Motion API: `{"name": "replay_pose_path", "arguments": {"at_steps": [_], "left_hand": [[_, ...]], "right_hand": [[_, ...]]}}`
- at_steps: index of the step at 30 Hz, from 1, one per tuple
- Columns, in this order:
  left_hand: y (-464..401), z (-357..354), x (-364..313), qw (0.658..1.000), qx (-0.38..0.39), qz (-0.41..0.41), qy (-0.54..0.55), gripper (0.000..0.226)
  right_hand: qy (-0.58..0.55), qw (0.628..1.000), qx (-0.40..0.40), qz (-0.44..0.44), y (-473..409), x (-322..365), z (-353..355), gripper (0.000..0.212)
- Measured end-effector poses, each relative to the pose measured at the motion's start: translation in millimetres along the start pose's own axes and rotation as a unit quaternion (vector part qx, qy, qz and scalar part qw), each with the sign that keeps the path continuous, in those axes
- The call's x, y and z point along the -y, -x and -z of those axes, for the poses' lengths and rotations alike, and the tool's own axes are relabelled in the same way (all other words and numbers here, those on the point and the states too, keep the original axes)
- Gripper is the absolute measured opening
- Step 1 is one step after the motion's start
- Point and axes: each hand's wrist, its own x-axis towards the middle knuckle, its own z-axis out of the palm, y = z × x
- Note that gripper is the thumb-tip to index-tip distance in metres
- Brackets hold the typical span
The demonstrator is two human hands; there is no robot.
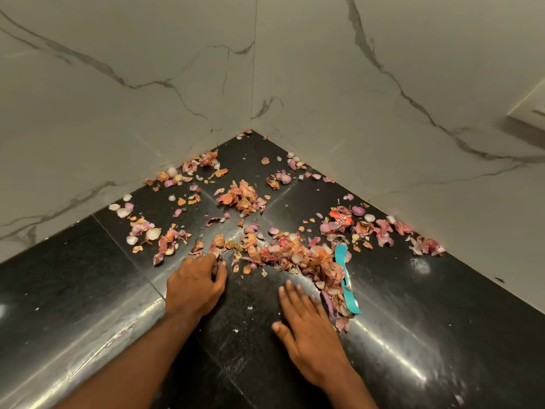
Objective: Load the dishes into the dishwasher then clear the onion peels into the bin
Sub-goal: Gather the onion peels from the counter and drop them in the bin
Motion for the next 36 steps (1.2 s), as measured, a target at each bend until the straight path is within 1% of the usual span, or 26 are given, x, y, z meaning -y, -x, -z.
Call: {"name": "replay_pose_path", "arguments": {"at_steps": [2, 4, 6, 8, 10, 11, 13, 14, 16, 18, 19, 21, 22, 25, 26, 27, 28, 31, 33, 34, 36], "left_hand": [[-0.8, 2.7, -2.4, 1.000, 0.003, 0.005, -0.001, 0.036], [-1.9, 3.1, -2.2, 1.000, 0.005, 0.004, -0.007, 0.036], [-1.6, 3.1, -0.6, 1.000, 0.004, 0.005, -0.014, 0.036], [-1.8, 2.7, -0.6, 1.000, 0.006, 0.006, -0.017, 0.037], [-2.8, 1.2, -0.2, 1.000, 0.009, 0.008, -0.014, 0.037], [-3.5, 0.2, -0.8, 1.000, 0.010, 0.008, -0.012, 0.038], [-4.2, -0.4, -2.6, 1.000, 0.010, 0.010, -0.012, 0.038], [-4.8, -0.3, -3.6, 1.000, 0.009, 0.011, -0.013, 0.038], [-5.8, -0.5, -5.0, 1.000, 0.010, 0.011, -0.015, 0.037], [-4.7, -0.6, -4.8, 1.000, 0.016, 0.010, -0.018, 0.037], [-4.0, -0.4, -4.4, 1.000, 0.017, 0.008, -0.019, 0.037], [-4.0, 0.2, -4.1, 1.000, 0.016, 0.006, -0.024, 0.037], [-4.8, 0.8, -4.3, 1.000, 0.016, 0.005, -0.025, 0.037], [-8.0, 3.4, -7.4, 1.000, 0.010, 0.011, -0.022, 0.038], [-10.0, 4.2, -8.4, 1.000, 0.008, 0.013, -0.024, 0.039], [-9.9, 4.7, -8.8, 1.000, 0.008, 0.018, -0.024, 0.039], [-9.7, 5.2, -9.4, 0.999, 0.006, 0.023, -0.024, 0.040], [-7.1, 5.5, -7.9, 0.999, 0.013, 0.025, -0.037, 0.040], [-2.3, 3.6, -7.0, 0.999, 0.016, 0.021, -0.043, 0.040], [-0.8, 3.0, -7.2, 0.999, 0.015, 0.021, -0.044, 0.040], [-0.4, 3.7, -9.6, 0.999, 0.013, 0.020, -0.041, 0.041]], "right_hand": [[-0.024, 0.999, -0.006, -0.046, -13.9, -14.8, 13.1, 0.068], [-0.082, 0.995, -0.027, -0.043, -26.2, -25.1, 30.8, 0.061], [-0.167, 0.981, -0.092, -0.028, -31.9, -24.1, 45.5, 0.052], [-0.226, 0.955, -0.187, -0.031, -33.1, -20.4, 55.7, 0.047], [-0.294, 0.918, -0.260, -0.058, -31.2, -19.3, 59.8, 0.033], [-0.330, 0.896, -0.288, -0.075, -30.1, -20.6, 60.7, 0.026], [-0.389, 0.856, -0.319, -0.119, -28.2, -27.0, 57.9, 0.013], [-0.390, 0.848, -0.333, -0.136, -26.7, -31.2, 56.5, 0.012], [-0.342, 0.856, -0.362, -0.139, -23.1, -42.1, 53.1, 0.023], [-0.306, 0.861, -0.386, -0.125, -20.6, -53.9, 50.7, 0.019], [-0.295, 0.861, -0.394, -0.127, -19.7, -59.9, 50.2, 0.022], [-0.269, 0.864, -0.395, -0.161, -20.6, -74.9, 47.3, 0.035], [-0.238, 0.875, -0.379, -0.185, -22.3, -82.5, 45.7, 0.044], [-0.138, 0.918, -0.259, -0.266, -30.1, -95.3, 39.1, 0.079], [-0.108, 0.926, -0.234, -0.276, -33.7, -93.2, 37.1, 0.087], [-0.096, 0.932, -0.220, -0.273, -35.6, -86.6, 34.4, 0.089], [-0.107, 0.936, -0.217, -0.257, -38.5, -76.3, 32.2, 0.086], [-0.209, 0.947, -0.198, -0.141, -40.2, -33.5, 31.1, 0.066], [-0.271, 0.944, -0.178, -0.068, -36.4, -17.4, 29.5, 0.057], [-0.285, 0.938, -0.190, -0.049, -35.3, -16.9, 29.5, 0.055], [-0.295, 0.925, -0.232, -0.063, -31.4, -21.9, 37.6, 0.063]]}}
